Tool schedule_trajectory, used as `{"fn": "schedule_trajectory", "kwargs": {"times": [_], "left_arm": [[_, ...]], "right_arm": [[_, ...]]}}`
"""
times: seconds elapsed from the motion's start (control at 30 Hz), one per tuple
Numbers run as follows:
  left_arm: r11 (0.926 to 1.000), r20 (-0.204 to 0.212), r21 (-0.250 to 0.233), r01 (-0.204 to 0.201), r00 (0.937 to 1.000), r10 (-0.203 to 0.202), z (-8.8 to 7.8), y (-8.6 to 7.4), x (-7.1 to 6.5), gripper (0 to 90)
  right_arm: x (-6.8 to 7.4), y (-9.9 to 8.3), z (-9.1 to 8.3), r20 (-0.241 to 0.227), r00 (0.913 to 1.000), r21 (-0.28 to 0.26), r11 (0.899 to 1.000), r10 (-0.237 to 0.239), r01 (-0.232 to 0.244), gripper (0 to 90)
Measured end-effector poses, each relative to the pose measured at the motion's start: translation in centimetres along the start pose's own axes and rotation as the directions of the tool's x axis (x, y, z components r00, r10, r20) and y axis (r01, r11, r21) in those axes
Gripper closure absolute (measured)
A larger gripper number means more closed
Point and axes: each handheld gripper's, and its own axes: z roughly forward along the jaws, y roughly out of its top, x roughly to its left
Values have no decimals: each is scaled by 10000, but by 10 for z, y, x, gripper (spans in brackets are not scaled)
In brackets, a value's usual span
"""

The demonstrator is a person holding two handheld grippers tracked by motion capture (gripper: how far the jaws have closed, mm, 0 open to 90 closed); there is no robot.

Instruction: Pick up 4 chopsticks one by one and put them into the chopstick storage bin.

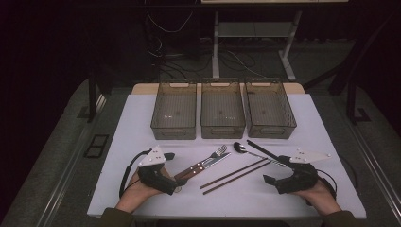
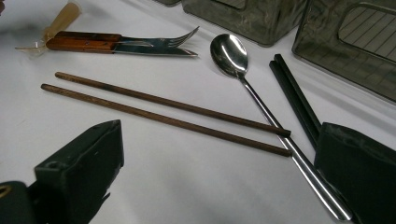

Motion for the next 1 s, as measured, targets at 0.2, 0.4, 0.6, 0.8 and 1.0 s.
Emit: {"fn": "schedule_trajectory", "kwargs": {"times": [0.2, 0.4, 0.6, 0.8, 1.0], "left_arm": [[10000, 25, 58, 27, 10000, -27, 2, 1, -1, 0], [10000, 162, 69, 47, 9999, -48, 6, 4, -3, 0], [9997, 268, 222, -64, 9996, 58, 10, 6, -5, 0], [9992, 494, 368, -167, 9987, 148, 18, 8, -10, 17], [9989, 591, 412, -230, 9980, 206, 23, 11, -13, 64]], "right_arm": [[-1, -1, -1, -35, 10000, -90, 10000, -42, 41, 17], [-2, -2, 0, 37, 10000, -236, 9997, -55, 56, 17], [-2, -3, 0, -51, 10000, -364, 9993, -11, 9, 16], [-1, -3, 0, -69, 10000, -448, 9990, -54, 51, 17], [-1, -3, 0, -111, 9999, -500, 9987, 27, -32, 17]]}}
